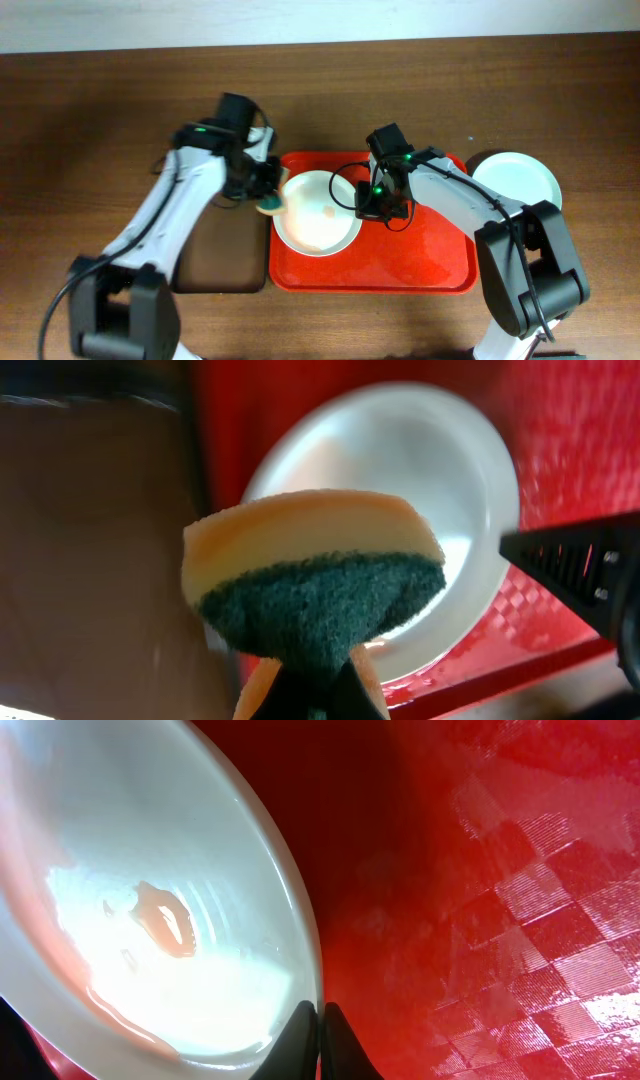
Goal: Clean dirty plates on tray and stack at the side
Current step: 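Carry the sponge back to the black tray with left gripper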
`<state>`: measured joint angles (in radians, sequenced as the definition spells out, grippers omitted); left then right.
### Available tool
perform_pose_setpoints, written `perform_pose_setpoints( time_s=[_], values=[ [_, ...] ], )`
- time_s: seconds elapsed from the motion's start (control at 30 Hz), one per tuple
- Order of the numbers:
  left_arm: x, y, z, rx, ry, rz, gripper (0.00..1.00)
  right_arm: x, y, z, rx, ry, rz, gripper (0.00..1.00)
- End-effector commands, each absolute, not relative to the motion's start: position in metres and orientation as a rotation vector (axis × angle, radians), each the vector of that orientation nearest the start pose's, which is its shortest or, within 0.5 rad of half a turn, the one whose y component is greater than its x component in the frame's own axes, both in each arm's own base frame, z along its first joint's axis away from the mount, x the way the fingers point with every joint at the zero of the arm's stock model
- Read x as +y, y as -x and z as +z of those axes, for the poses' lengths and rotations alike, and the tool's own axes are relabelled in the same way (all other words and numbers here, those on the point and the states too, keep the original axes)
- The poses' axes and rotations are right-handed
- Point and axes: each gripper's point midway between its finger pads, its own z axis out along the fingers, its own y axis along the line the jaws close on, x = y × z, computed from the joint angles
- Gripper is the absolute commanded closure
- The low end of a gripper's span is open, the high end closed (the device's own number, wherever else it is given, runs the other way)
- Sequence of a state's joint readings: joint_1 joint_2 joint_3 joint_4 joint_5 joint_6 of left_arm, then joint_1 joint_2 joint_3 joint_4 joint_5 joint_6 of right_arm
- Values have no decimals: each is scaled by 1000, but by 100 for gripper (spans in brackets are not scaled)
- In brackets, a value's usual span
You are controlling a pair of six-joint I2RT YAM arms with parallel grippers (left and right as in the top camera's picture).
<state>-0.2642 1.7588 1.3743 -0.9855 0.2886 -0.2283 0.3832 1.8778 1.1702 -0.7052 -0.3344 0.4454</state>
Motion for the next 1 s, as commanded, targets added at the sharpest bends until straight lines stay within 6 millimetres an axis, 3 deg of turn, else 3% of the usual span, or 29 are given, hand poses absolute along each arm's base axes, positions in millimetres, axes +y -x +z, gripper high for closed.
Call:
perform_pose_setpoints(
  time_s=[0.0, 0.03, 0.13, 0.3, 0.5, 0.67, 0.8, 0.83, 0.97],
  values=[
    [-87, -348, 113, 2965, -12, -269, 100, 193, -312, 20, 3078, -29, 596, 96],
    [-73, -341, 105, 3014, -25, -189, 100, 193, -312, 20, 3078, -29, 596, 96],
    [-66, -334, 81, 3083, -21, -111, 100, 193, -312, 20, 3077, -29, 596, 95],
    [-69, -324, 16, 3181, -80, -98, 100, 193, -312, 20, 3077, -29, 596, 95],
    [-88, -311, 2, 3210, -171, -102, 100, 193, -312, 20, 3076, -29, 596, 95],
    [-114, -306, 3, 3211, -174, -337, 100, 194, -312, 20, 3075, -28, 597, 95],
    [-119, -304, 3, 3211, -202, -336, 100, 194, -313, 20, 3074, -28, 597, 95],
    [-112, -306, 2, 3209, -196, -276, 100, 194, -313, 20, 3074, -28, 597, 95],
    [-93, -313, 6, 3202, -101, -254, 100, 194, -313, 20, 3074, -28, 597, 59]
  ],
)
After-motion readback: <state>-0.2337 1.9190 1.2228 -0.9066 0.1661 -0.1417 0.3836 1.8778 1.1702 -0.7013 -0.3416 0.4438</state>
